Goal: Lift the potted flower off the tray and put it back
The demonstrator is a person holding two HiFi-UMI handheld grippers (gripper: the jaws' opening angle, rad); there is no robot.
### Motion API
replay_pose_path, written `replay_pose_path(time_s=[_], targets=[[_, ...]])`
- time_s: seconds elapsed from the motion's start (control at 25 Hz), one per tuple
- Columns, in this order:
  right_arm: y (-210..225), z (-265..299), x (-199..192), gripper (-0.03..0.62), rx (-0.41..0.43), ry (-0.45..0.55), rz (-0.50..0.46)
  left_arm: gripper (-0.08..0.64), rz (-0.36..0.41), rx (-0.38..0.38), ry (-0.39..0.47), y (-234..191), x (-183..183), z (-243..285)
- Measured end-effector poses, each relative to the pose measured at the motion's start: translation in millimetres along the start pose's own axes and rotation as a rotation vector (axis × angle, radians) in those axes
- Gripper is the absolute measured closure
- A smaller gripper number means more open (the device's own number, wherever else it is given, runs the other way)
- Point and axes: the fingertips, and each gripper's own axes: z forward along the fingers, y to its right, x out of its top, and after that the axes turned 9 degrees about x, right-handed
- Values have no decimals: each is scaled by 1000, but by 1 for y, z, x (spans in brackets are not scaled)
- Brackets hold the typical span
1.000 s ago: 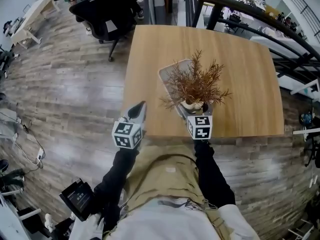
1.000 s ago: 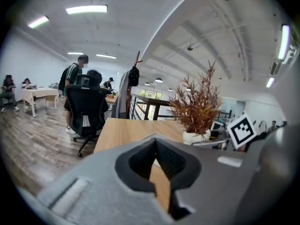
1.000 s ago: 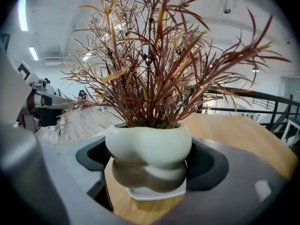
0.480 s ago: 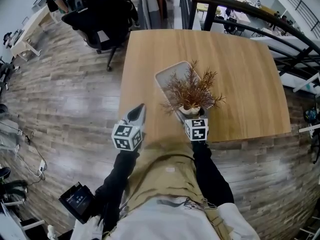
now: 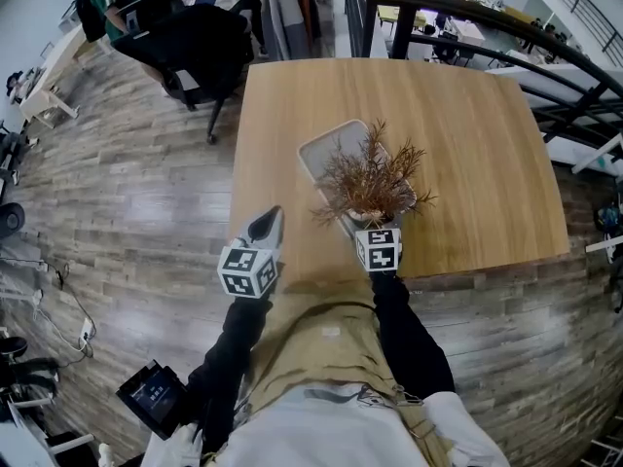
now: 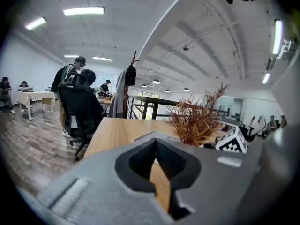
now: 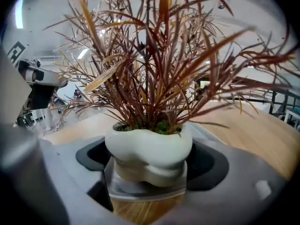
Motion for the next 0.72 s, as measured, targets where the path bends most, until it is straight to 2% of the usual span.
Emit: replay_pose_path(time_s=[0.48,0.72], targets=[[8,10,-18,97,2,-46,14,560,4,10,-31,-1,-6,-6],[-6,-29,-8,112,4,-58,16,560,3,-14,-45,16,13,-29]])
